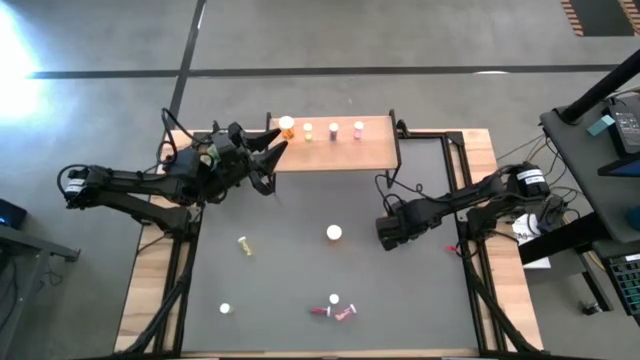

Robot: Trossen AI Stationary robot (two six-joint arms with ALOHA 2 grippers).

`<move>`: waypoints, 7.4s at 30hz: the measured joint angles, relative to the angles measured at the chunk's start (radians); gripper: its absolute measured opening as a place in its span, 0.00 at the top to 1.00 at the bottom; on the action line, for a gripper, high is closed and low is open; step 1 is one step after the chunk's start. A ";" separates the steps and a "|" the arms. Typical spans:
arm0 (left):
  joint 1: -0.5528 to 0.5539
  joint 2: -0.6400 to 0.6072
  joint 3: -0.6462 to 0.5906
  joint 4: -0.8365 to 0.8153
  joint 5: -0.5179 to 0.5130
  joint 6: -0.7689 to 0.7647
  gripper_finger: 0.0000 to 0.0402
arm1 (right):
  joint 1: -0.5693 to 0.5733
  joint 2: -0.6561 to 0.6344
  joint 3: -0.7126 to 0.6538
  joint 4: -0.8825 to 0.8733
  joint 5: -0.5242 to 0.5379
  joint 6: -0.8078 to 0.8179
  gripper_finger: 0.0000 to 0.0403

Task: Pick and place medicine bottles onto shelf by color
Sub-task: Put the top blue pill bottle on the shelf aligned with the other blue pill bottle, then put the top pink pill bottle on the shelf aligned with the other pink pill bottle

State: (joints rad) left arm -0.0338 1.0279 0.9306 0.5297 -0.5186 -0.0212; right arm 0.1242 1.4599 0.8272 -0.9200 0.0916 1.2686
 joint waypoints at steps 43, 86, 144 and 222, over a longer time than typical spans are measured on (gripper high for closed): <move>0.001 -0.054 0.005 0.002 0.001 0.188 0.58 | -0.121 0.027 0.000 1.682 0.694 -1.129 0.76; 0.046 -0.174 0.023 -0.041 -0.011 0.509 0.58 | -0.302 0.231 0.055 1.785 0.643 -1.227 0.76; 0.046 -0.138 0.025 -0.040 -0.013 0.503 0.58 | -0.333 0.231 0.049 1.711 0.634 -1.123 0.76; 0.046 -0.138 0.013 -0.051 -0.014 0.505 0.58 | -0.339 0.145 0.047 1.501 0.554 -1.030 0.47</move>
State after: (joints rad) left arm 0.0124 0.8894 0.9439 0.4789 -0.5323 0.4835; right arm -0.2152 1.6049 0.8745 0.5810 0.6451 0.2386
